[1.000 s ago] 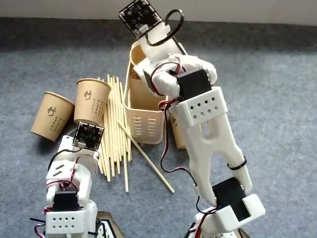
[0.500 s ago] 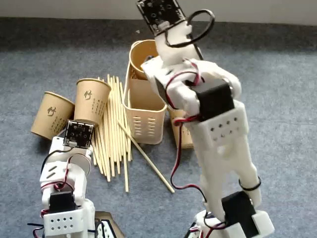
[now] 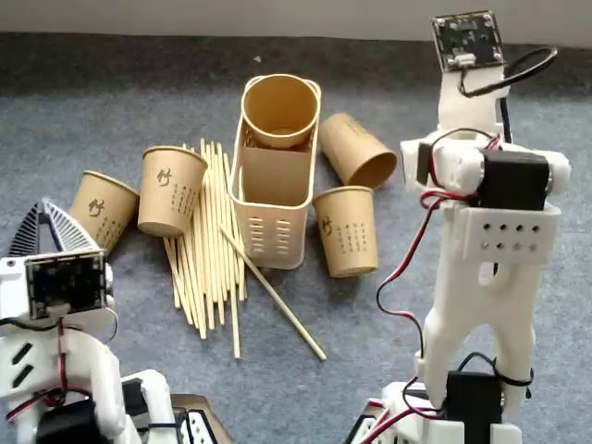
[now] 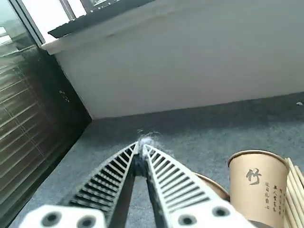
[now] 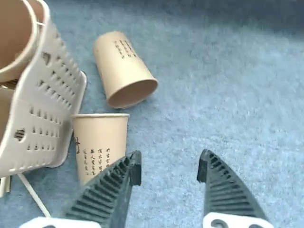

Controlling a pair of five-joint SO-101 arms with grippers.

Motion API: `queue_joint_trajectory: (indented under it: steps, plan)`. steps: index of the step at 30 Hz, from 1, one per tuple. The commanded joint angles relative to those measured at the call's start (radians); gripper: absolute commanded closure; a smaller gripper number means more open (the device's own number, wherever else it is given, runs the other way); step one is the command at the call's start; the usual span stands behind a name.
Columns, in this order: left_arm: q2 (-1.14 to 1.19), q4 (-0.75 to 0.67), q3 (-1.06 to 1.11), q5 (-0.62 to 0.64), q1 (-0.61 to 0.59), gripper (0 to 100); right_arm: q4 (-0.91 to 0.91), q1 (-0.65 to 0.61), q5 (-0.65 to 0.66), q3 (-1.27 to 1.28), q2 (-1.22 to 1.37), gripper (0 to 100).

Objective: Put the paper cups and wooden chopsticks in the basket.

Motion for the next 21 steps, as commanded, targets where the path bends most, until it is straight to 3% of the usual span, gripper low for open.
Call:
queue_joint_trajectory:
  steps: [1, 9, 13, 15, 21]
  plan:
    - [0.539, 0.101, -0.458, 0.058, -0.054, 99, -0.162, 0.056, -0.011, 0.248, -0.074, 80.5]
    - [1.580, 0.554, -1.412, 0.212, -0.059, 99, -0.768, 0.105, -0.002, 1.070, -0.291, 80.5]
    - [1.919, 0.790, -1.897, 0.310, -0.058, 84, -0.881, 0.079, -0.002, 1.234, -0.302, 80.5]
    - [2.045, 0.804, -1.995, 0.331, -0.058, 77, -0.883, 0.065, -0.002, 1.259, -0.297, 80.5]
    - [2.256, 0.801, -2.022, 0.338, -0.028, 80, -0.881, 0.053, -0.002, 1.265, -0.292, 80.5]
